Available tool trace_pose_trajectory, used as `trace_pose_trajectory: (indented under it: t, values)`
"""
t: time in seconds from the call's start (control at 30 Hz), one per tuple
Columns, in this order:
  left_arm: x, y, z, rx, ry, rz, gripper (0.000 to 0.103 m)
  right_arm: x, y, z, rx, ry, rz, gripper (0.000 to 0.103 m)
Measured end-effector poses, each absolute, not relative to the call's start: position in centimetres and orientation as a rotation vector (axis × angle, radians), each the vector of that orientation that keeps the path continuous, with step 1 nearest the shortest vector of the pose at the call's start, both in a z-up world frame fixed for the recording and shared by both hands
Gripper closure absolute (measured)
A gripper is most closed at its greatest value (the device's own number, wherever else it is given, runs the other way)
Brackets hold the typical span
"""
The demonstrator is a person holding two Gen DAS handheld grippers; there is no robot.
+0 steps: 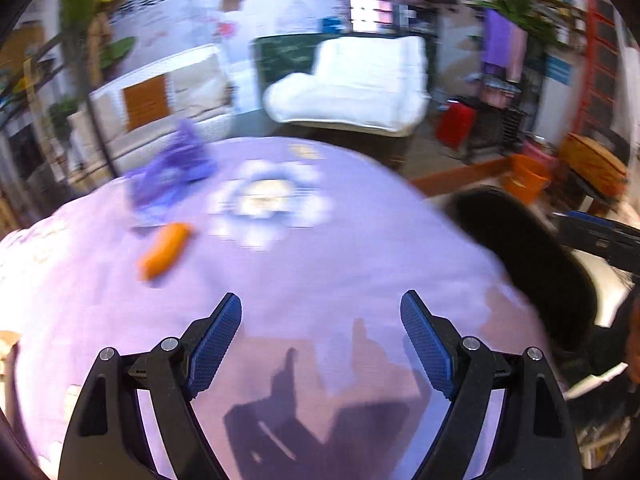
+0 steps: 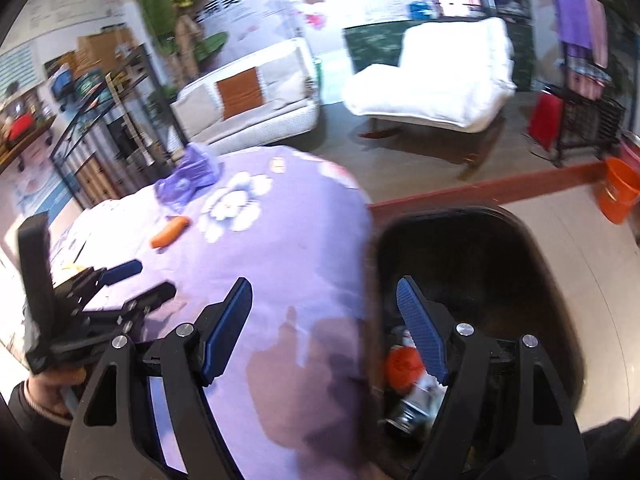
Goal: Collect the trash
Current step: 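Move both tools back toward the bed, then grasp the orange foam piece with the left tool while the right tool grasps the purple bag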
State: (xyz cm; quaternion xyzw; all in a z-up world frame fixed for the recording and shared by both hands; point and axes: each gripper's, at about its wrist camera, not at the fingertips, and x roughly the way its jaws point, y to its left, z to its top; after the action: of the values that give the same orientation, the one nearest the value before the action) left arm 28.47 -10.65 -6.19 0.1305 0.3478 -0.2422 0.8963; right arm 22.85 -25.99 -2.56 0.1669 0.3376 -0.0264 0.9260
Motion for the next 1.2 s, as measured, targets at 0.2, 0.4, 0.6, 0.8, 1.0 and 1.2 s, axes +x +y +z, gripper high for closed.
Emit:
trace_pose_trajectory:
  t: [0.2, 0.4, 0.6, 0.8, 1.0, 1.2]
  values:
    - [34.9, -5.3, -7.1, 0.264, 0.760, -0.372, 0.022, 27.7, -21.3, -1.7, 0.282, 0.697, 0.027, 0.028]
    - [41.0, -4.0, -8.7, 0.269, 0.843, -0.353, 0.035, 31.2, -18.1, -1.0, 0.240, 0.702, 0.081, 0.028]
    - [42.7, -3.8, -10.2, 0.247, 0.895, -0.360, 0.066, 34.0, -16.3, -1.1, 0.215, 0.710, 0.090, 0.028]
    - [40.6, -2.3, -8.8, 0.212, 0.839, -0.345, 0.082, 37.7, -14.8, -1.7, 0.257, 0.746, 0.112, 0.028]
    - [38.3, 0.9, -7.3, 0.113, 0.804, -0.315, 0.082, 42.5, -11.5, -1.2, 0.326, 0.760, 0.146, 0.028]
    - [36.2, 2.2, -6.1, 0.147, 0.733, -0.256, 0.082, 50.4, -8.1, -0.5, 0.485, 0.811, 0.180, 0.028]
